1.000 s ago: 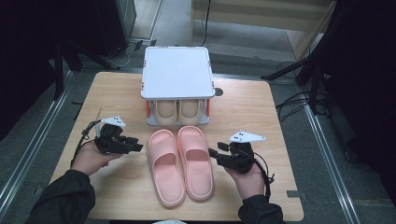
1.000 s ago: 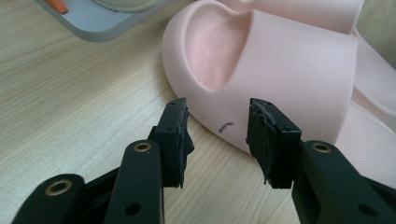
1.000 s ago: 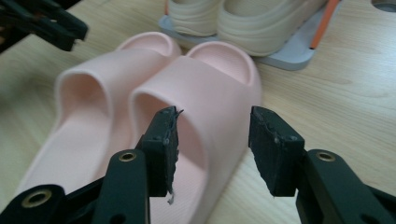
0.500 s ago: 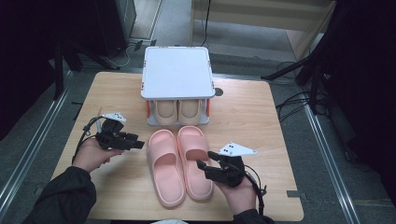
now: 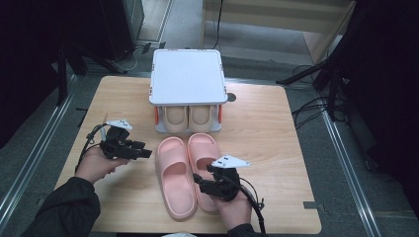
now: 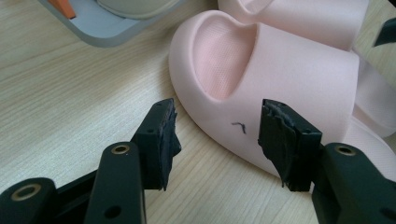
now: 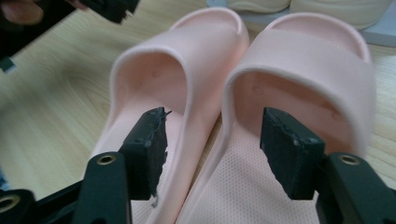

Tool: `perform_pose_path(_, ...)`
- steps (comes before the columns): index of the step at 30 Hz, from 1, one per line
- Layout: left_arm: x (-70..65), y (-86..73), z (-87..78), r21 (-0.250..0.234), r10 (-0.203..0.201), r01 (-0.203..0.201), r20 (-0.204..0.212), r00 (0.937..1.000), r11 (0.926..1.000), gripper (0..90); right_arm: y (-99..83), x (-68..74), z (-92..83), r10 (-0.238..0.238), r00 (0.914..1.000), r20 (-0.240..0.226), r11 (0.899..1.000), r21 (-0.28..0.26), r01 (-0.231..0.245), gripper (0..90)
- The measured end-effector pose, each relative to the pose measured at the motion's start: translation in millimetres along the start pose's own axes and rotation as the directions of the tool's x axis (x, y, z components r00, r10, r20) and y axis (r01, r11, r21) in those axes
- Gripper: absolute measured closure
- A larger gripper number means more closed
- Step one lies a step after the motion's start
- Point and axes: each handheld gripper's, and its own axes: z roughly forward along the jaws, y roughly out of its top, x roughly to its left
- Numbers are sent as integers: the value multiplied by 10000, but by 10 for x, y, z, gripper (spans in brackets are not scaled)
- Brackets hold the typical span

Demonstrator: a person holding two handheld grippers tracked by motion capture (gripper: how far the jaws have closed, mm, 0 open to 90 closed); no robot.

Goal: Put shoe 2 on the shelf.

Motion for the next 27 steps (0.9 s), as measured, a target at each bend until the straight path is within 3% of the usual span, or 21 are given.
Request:
perform_pose_path(6,-3,-2,7,101,10,-8,-129,9999,9999,450,-16,15,226,-7,9995,306,9970,770,-17,342)
perform_pose_path(13,8,-4,-11,3,-44,44,-163,9999,10000,448,13,33,390,333,9993,193,9966,748,-347,288)
perform_pose_path(27,47,-14,-48,-129,-171,168,-192,9997,9998,436,143,118,698,141,9974,710,9967,793,-197,290)
